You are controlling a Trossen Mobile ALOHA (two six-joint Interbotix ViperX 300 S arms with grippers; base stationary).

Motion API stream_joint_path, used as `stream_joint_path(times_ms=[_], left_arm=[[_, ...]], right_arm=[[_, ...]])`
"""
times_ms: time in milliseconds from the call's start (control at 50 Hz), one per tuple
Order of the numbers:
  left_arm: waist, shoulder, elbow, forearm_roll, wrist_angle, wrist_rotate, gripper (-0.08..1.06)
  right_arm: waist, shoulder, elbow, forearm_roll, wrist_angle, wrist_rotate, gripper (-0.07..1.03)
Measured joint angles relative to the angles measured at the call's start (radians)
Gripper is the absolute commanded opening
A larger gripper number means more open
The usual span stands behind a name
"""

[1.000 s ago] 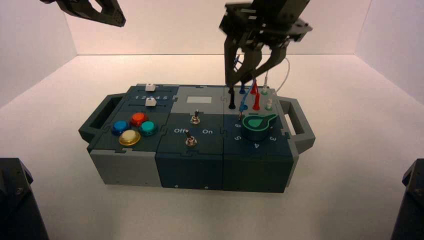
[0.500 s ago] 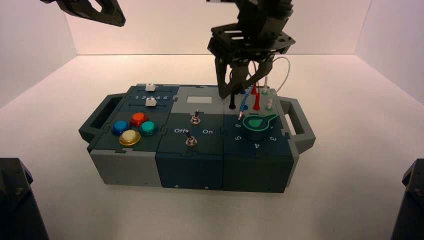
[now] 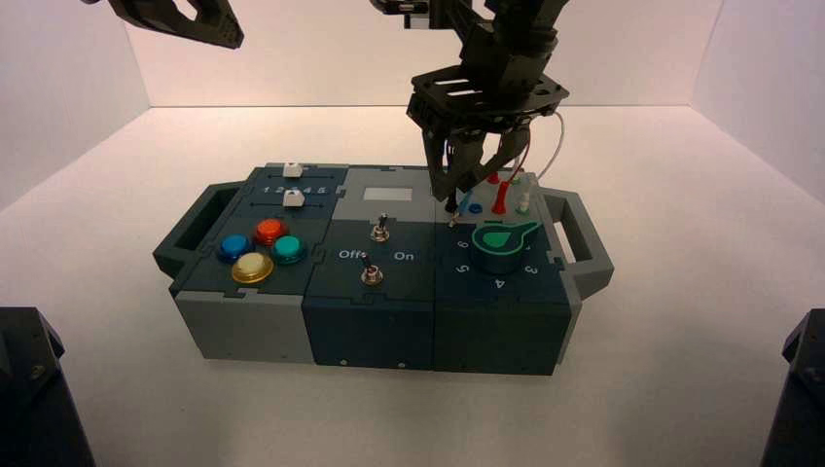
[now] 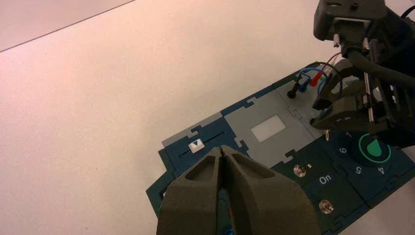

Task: Pull the black wire.

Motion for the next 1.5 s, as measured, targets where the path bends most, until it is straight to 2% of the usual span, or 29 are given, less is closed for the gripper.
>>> stream_joint_path(times_ms=[240,500,880,1020,1160,1320,1500], left_arm=[[0.002,-0.002,0.000,0.002,0.000,0.002,-0.02],[0.002,-0.002,0.000,0.003,0.002,0.005,-0.02],[0.000,-0.011,0.000,0.002,0.000,0.005,-0.02],[0.000,-0.012,0.000,0.003,0.000,0.006,-0.02],[0.002,-0.015,0.000,0.003,0.005,0.005,-0.02],[0.002,-0.017,0.000,0.003,0.009,0.006,-0.02],[0.002,-0.017,0.000,0.005,0.011,0.006,-0.02]], right_arm=[[0.000,0.034,-0.020,0.000,0.000,0.000,0.31],[0.002,0.041,-0.026,0.003,0.003,0.002,-0.01],[0.002,0.040,-0.034,0.002,0.023,0.008,-0.02],[0.002,0.031,-0.037,-0.014,0.040,0.011,-0.02],[-0.003,-0.006,-0.037,-0.028,0.061,0.018,-0.02],[-0.040,-0.049,-0.037,-0.046,0.083,0.020,-0.02],[-0.040,-0.091,-0.041,-0.048,0.127,0.020,-0.02]])
